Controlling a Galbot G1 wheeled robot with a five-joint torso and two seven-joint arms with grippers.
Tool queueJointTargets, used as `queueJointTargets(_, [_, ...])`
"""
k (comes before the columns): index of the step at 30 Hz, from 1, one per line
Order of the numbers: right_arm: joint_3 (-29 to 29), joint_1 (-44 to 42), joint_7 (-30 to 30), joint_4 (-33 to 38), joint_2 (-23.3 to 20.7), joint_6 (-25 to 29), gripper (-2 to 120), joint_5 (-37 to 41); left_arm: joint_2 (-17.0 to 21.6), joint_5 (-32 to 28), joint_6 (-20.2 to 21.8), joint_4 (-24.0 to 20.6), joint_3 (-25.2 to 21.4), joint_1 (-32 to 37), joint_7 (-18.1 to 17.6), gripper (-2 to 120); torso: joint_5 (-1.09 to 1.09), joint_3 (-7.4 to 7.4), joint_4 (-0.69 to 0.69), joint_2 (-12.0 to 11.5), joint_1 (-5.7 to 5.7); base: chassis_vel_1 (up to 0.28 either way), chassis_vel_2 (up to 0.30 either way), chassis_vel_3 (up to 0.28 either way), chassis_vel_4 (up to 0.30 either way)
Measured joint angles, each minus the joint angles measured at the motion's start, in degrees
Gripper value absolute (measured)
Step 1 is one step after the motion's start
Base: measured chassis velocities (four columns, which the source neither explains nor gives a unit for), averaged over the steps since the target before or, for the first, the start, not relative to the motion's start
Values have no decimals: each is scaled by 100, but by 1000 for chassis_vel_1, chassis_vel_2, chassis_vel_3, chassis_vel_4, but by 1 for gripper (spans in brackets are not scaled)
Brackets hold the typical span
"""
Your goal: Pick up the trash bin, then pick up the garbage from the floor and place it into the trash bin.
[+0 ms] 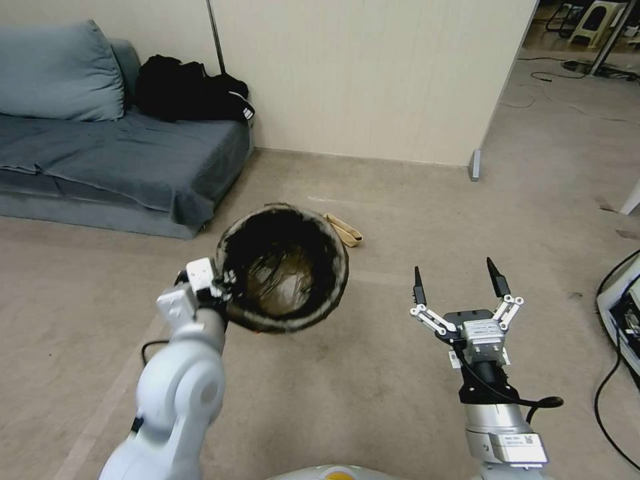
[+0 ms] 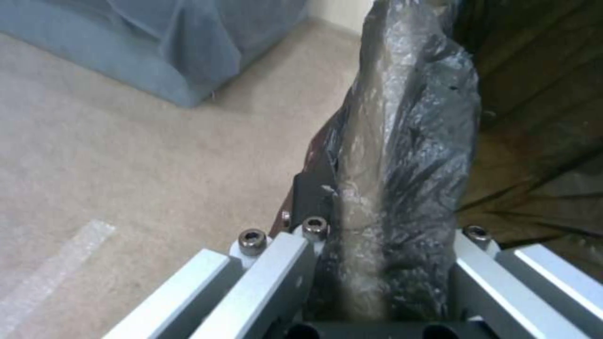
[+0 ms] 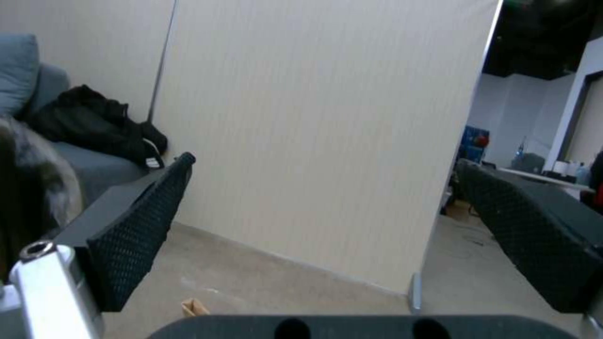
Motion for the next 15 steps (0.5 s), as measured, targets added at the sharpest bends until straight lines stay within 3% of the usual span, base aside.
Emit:
queueJointTargets(5, [8, 10, -56, -31, 0, 0, 100, 100, -210, 632, -177, -480, 3, 502, 87, 1, 1, 0, 0, 0, 0, 0, 0, 0, 0])
queueJointTargets(15, [39, 34, -178, -109, 0, -16, 100, 308, -359, 1491, -507, -559, -56, 927, 54, 1, 1, -1, 0, 1, 0, 0, 0, 0, 0])
